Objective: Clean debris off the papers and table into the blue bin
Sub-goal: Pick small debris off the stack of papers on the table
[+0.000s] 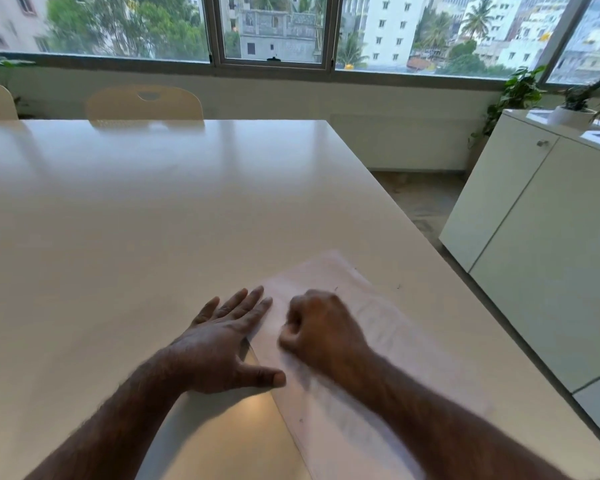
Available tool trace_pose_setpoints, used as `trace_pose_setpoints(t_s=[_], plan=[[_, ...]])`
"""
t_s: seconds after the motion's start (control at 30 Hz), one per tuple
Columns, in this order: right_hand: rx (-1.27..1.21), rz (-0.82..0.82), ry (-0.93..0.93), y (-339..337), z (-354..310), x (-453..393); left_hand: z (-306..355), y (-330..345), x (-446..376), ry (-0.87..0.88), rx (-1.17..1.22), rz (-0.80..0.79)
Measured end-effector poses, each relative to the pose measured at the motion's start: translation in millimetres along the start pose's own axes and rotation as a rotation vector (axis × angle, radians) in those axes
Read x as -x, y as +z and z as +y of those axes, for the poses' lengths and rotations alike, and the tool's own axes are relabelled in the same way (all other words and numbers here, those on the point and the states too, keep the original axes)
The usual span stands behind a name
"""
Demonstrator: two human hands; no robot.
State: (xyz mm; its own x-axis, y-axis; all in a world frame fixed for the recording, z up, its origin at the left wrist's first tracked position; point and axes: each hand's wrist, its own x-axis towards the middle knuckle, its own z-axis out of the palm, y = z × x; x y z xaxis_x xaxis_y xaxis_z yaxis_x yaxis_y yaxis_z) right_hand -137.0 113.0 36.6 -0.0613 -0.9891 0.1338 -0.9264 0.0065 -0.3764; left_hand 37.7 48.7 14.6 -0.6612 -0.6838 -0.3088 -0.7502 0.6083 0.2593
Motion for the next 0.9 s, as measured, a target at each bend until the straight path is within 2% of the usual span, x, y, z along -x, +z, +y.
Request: trace_pose_setpoints(t_s=[0.13, 0.2, 0.3, 0.33, 0.4, 0.5, 0.53, 0.63, 0.67, 0.73, 0.83, 0.87, 0.9], plan=[[0.180, 0.192, 0.353, -29, 66, -33, 0, -1, -1, 0.001, -0.006, -0.009], [0.139, 0.174, 0.290, -25, 50, -28, 1, 0, 0, 0.004, 0.003, -0.003], [-0.046, -0.045, -0.020, -5, -10, 1, 0, -1, 0, 0.005, 0.022, 0.011], [-0.075, -0.078, -0.040, -3, -13, 5, 0, -1, 0, 0.004, 0.022, 0.006], [-0.044, -0.013, 0.101, -11, 15, -9, 0, -2, -2, 0.007, 0.012, -0.003], [0.159, 0.149, 0.325, -26, 61, -26, 0, 0, -2, 0.005, 0.004, -0.012], [0.153, 0.139, 0.292, -23, 54, -23, 0, 1, -1, 0.005, 0.005, -0.010], [-0.057, -0.059, -0.006, 0, -7, 6, 0, 0, 0, 0.009, 0.018, 0.002], [-0.120, -0.113, -0.043, 3, -13, 11, 0, -1, 0, 0.011, 0.016, 0.003], [-0.090, -0.093, 0.058, -8, 9, -4, 0, -2, -1, 0.010, 0.008, 0.001], [0.166, 0.107, 0.271, -28, 53, -23, -1, -1, -1, 0.009, 0.003, -0.012], [0.157, 0.135, 0.248, -28, 51, -20, -1, 0, -1, 0.010, 0.003, -0.011], [0.089, 0.098, 0.171, -23, 40, -15, -1, 0, -1, 0.009, 0.006, -0.013]])
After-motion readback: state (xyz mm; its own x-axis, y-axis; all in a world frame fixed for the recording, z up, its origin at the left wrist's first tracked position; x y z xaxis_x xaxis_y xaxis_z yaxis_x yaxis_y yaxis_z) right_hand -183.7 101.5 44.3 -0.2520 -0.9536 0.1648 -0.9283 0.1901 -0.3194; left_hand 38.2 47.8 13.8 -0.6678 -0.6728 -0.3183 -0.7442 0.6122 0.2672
